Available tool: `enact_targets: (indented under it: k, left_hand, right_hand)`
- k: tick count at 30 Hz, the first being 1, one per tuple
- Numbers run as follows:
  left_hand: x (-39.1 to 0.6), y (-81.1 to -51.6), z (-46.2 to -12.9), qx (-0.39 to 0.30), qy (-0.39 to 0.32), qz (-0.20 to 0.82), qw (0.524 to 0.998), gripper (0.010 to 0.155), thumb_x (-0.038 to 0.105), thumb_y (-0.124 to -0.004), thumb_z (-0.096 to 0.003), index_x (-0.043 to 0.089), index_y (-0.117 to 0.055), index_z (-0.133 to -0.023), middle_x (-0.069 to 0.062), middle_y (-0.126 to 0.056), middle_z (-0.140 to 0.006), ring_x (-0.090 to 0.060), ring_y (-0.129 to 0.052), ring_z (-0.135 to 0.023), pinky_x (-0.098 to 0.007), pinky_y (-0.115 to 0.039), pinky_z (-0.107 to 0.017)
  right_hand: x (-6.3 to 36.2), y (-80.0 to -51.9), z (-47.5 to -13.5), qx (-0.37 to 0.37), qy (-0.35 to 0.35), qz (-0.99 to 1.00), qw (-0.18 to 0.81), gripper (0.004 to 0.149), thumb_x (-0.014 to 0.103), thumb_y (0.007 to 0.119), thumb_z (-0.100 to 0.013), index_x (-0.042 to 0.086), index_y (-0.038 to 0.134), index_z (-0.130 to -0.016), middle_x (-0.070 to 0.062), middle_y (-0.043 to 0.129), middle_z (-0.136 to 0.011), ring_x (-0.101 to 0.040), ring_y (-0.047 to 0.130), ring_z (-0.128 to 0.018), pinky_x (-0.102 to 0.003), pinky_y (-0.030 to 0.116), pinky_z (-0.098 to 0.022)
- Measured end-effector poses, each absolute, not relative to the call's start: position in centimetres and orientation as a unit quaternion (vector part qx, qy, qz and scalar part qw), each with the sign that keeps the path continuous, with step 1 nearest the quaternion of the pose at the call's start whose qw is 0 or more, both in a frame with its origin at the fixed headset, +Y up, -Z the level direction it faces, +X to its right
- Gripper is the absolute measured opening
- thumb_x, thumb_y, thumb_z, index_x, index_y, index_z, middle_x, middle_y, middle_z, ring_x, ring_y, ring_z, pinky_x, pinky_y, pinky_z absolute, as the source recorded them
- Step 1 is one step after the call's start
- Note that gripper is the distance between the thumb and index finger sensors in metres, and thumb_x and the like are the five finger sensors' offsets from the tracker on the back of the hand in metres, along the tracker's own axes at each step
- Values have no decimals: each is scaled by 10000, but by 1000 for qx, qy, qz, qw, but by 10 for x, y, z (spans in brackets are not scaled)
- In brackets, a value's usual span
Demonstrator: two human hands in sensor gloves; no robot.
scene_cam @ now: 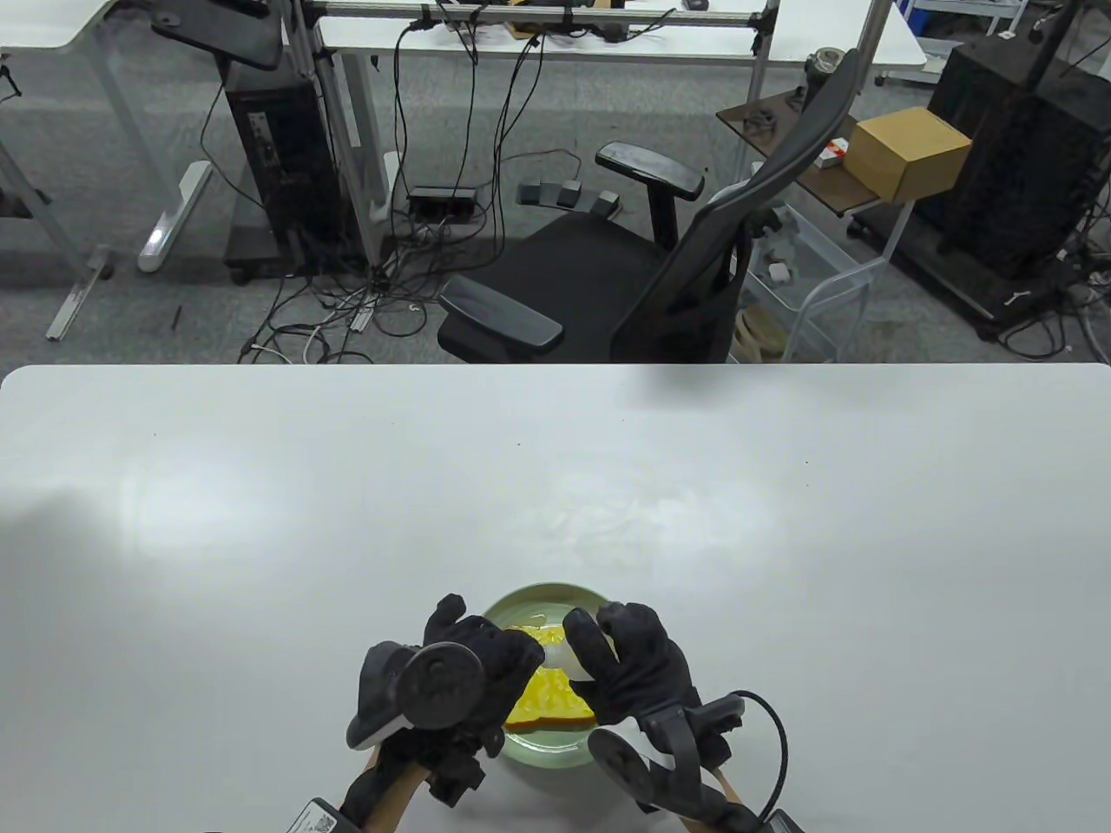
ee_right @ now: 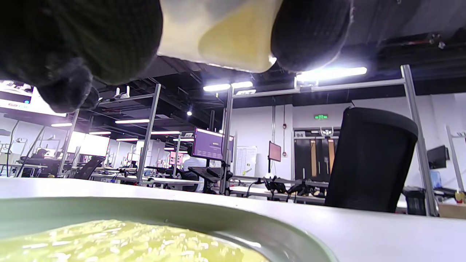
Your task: Squeeze honey bottle to draw zigzag on toast
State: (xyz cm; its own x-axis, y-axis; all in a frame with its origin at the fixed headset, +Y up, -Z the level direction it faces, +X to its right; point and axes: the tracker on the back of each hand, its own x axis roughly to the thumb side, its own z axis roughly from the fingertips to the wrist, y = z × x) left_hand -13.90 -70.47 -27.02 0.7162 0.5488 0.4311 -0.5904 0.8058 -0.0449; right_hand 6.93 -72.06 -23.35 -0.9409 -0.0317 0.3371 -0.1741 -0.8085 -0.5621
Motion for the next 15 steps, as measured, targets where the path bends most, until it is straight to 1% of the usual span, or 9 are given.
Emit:
enact_targets:
  k: [2, 3, 7, 8, 10, 12, 13, 14, 15]
  left_hand:
    - [-141, -705, -272, 9, -197, 340, 920, 509, 538, -662, -489, 191, -1009, -627, 63, -1061, -463, -206, -1039, -584, -686, -546, -724]
    - [-142, -705, -272, 10, -195, 337, 921, 517, 540, -665, -484, 192, -1007, -655, 51, -1070, -498, -222, -1039, -601, -685, -549, -724]
    - [-139, -702, -267, 63, -200, 256, 944, 596, 575, -645, -465, 225, -903, -873, -10, -1018, -758, -283, -975, -779, -701, -528, -729]
    - [-138, -700, -265, 78, -199, 237, 948, 646, 589, -656, -458, 214, -826, -955, -9, -968, -838, -284, -951, -821, -700, -522, -734]
    - [-137, -697, -262, 102, -217, 232, 943, 687, 600, -714, -438, 232, -749, -1018, -8, -903, -922, -285, -918, -871, -705, -517, -737]
    - [-134, -695, -260, 111, -231, 232, 938, 625, 517, -783, -442, 251, -760, -1008, 15, -902, -922, -282, -923, -866, -705, -519, -738]
    - [-133, -695, -258, 122, -234, 223, 938, 562, 476, -798, -447, 277, -798, -972, 33, -928, -892, -261, -944, -849, -701, -530, -739]
    - [-130, -694, -255, 161, -239, 201, 936, 528, 451, -809, -443, 283, -825, -943, 35, -950, -858, -247, -965, -822, -694, -551, -732]
    - [-129, -694, -254, 177, -238, 185, 937, 515, 446, -811, -435, 283, -844, -922, 41, -966, -834, -235, -978, -808, -689, -568, -729]
  right_hand:
    - [70, -719, -233, 164, -309, 936, 38, 767, 475, 881, -348, 373, 510, -1011, -37, 639, -992, -345, 760, -875, -406, 867, -503]
    - [71, -719, -233, 161, -305, 938, 40, 767, 476, 882, -347, 371, 513, -1012, -41, 641, -993, -346, 760, -875, -405, 867, -502]
    - [72, -720, -235, 152, -301, 941, 37, 771, 480, 878, -350, 358, 511, -1016, -45, 645, -991, -347, 767, -870, -401, 871, -497]
    - [73, -721, -235, 151, -297, 942, 39, 771, 480, 878, -348, 357, 512, -1016, -47, 644, -992, -347, 767, -871, -403, 871, -498]
    - [74, -721, -237, 143, -293, 945, 39, 774, 482, 875, -351, 342, 514, -1021, -52, 650, -990, -351, 773, -865, -399, 875, -489]
    - [76, -721, -238, 139, -288, 946, 55, 775, 485, 872, -353, 336, 512, -1023, -53, 650, -989, -349, 775, -864, -398, 876, -486]
    - [76, -721, -238, 139, -287, 946, 60, 776, 485, 872, -353, 334, 511, -1023, -55, 649, -990, -351, 776, -863, -397, 877, -486]
    - [76, -721, -237, 142, -289, 945, 59, 774, 483, 874, -353, 336, 513, -1022, -54, 649, -990, -353, 774, -864, -400, 875, -487]
    - [75, -721, -236, 143, -292, 944, 54, 776, 485, 873, -353, 332, 513, -1023, -55, 650, -989, -352, 775, -864, -398, 876, -486]
